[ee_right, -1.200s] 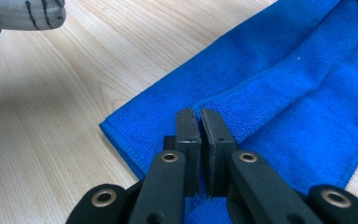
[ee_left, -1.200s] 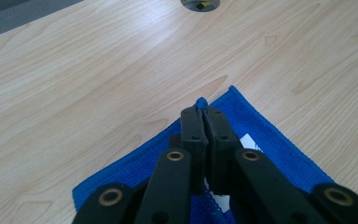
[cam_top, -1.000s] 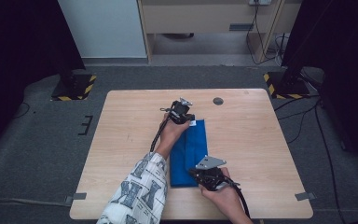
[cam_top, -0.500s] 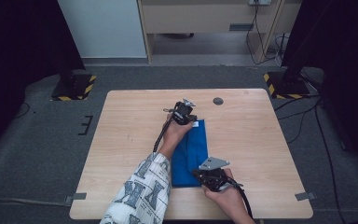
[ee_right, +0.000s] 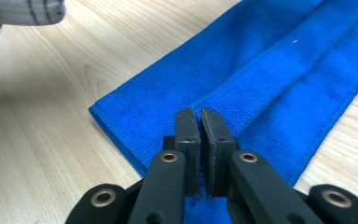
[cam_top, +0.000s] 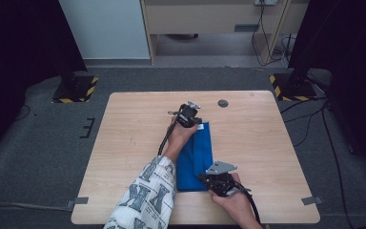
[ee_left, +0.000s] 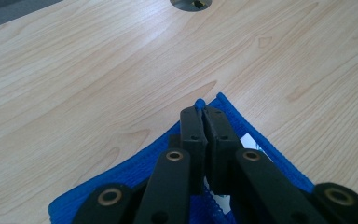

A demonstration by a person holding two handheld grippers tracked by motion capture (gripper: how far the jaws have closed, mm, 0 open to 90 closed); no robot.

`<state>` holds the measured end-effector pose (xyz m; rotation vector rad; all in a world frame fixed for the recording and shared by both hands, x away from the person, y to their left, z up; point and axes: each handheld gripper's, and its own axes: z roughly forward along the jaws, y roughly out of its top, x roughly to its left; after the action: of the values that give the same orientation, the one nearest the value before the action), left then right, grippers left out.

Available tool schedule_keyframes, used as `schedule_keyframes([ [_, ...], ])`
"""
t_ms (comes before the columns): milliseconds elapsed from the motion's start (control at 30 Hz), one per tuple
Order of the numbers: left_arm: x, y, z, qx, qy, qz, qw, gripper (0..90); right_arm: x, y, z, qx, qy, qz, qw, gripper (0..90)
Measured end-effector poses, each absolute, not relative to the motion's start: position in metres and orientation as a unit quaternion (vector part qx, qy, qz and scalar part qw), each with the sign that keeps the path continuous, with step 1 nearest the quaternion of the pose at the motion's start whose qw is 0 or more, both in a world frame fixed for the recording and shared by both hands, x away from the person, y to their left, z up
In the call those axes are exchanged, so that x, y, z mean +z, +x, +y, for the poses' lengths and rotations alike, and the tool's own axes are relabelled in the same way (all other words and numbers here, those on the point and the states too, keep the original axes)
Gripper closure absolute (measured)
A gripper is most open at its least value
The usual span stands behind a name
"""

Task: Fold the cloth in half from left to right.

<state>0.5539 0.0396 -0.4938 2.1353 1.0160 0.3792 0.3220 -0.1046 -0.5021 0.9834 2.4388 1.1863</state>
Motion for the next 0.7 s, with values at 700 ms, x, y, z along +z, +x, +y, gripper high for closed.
schedule_keyframes([
  [700,-0.495,0.552,0.028,0.119,0.826,0.404,0.375,77.9,-0.506,0.324,-0.119,0.386,0.375,0.833,0.131,65.8],
])
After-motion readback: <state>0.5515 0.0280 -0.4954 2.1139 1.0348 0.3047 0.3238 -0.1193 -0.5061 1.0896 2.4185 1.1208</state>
